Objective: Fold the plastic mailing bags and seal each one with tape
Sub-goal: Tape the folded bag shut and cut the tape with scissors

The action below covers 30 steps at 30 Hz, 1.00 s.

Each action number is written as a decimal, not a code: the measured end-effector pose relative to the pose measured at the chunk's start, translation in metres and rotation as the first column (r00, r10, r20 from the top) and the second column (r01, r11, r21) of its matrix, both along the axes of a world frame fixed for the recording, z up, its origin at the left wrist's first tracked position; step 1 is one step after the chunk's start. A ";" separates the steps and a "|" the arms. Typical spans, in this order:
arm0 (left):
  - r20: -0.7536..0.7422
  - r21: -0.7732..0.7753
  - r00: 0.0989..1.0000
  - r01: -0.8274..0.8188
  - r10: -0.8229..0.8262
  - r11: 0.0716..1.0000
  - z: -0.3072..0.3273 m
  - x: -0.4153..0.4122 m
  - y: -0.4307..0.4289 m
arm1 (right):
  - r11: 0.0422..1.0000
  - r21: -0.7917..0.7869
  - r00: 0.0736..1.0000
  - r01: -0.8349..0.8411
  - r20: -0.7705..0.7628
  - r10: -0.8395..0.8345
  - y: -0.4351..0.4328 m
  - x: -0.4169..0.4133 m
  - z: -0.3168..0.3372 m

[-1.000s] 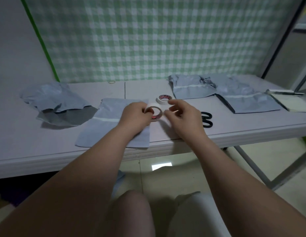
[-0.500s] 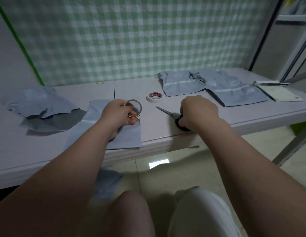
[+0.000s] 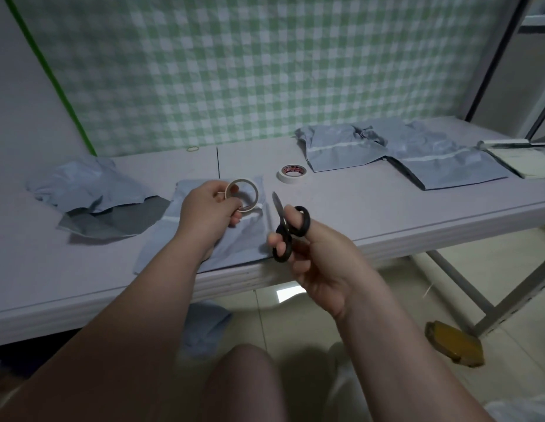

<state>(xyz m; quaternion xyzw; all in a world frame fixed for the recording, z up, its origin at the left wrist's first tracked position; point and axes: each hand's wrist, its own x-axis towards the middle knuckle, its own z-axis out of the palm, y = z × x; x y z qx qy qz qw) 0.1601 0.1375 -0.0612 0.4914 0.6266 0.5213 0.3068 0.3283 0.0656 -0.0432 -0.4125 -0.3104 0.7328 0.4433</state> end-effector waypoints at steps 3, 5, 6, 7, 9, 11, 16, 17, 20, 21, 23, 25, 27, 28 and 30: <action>-0.025 0.016 1.000 0.006 -0.006 1.000 -0.002 0.000 0.001 | 0.997 -0.079 0.998 0.003 -0.066 -0.008 -0.004 -0.001 0.000; -0.047 0.023 0.999 0.005 -0.004 1.000 -0.004 0.000 0.001 | 0.996 -0.092 0.996 0.004 -0.089 -0.012 -0.005 -0.002 -0.002; -0.054 0.025 0.999 0.005 -0.004 1.000 -0.004 0.000 0.001 | 0.995 -0.097 0.995 0.001 -0.100 -0.010 -0.006 -0.003 -0.004; -0.061 0.027 0.998 0.004 -0.003 1.000 -0.004 0.000 0.002 | 0.995 -0.102 0.994 -0.003 -0.110 -0.008 -0.007 -0.004 -0.005; -0.074 0.032 0.997 0.004 -0.002 0.999 -0.004 0.001 0.002 | 0.994 -0.108 0.991 -0.006 -0.131 -0.009 -0.009 -0.006 -0.007; -0.076 0.033 0.997 0.003 -0.001 0.999 -0.004 0.001 0.002 | 0.994 -0.106 0.990 -0.001 -0.137 -0.014 -0.012 -0.007 -0.008; -0.082 0.034 0.997 0.005 -0.002 0.999 -0.003 0.002 0.000 | 0.997 -0.075 0.996 -0.004 -0.094 -0.003 -0.013 -0.011 -0.008; -0.086 0.036 0.996 0.006 -0.003 0.999 -0.003 0.003 0.000 | 0.997 -0.072 0.996 0.001 -0.092 -0.007 -0.012 -0.012 -0.009; -0.100 0.036 0.995 0.015 -0.011 0.999 -0.002 0.003 -0.002 | 0.998 -0.059 0.993 0.016 -0.116 -0.023 -0.009 -0.015 -0.012; -0.105 0.035 0.994 0.018 -0.014 0.999 -0.002 0.004 -0.003 | 0.998 -0.052 0.993 0.017 -0.118 -0.024 -0.009 -0.016 -0.012; -0.112 0.035 0.994 0.022 -0.018 0.999 -0.002 0.004 -0.003 | 0.999 -0.034 0.995 0.015 -0.103 -0.019 -0.008 -0.017 -0.012; -0.121 0.035 0.992 0.022 -0.017 0.999 -0.002 0.004 -0.004 | 1.000 -0.008 0.997 0.012 -0.070 -0.013 -0.007 -0.018 -0.012; -0.125 0.036 0.992 0.021 -0.016 0.999 -0.001 0.004 -0.004 | 1.000 0.025 0.999 0.008 -0.033 -0.007 -0.006 -0.019 -0.014; -0.126 0.035 0.992 0.020 -0.015 0.999 -0.001 0.005 -0.004 | 0.999 0.040 1.000 0.007 -0.020 -0.006 -0.006 -0.019 -0.016; -0.126 0.032 0.992 0.017 -0.013 0.999 -0.001 0.005 -0.005 | 0.998 0.063 1.000 0.002 -0.004 -0.002 -0.005 -0.019 -0.018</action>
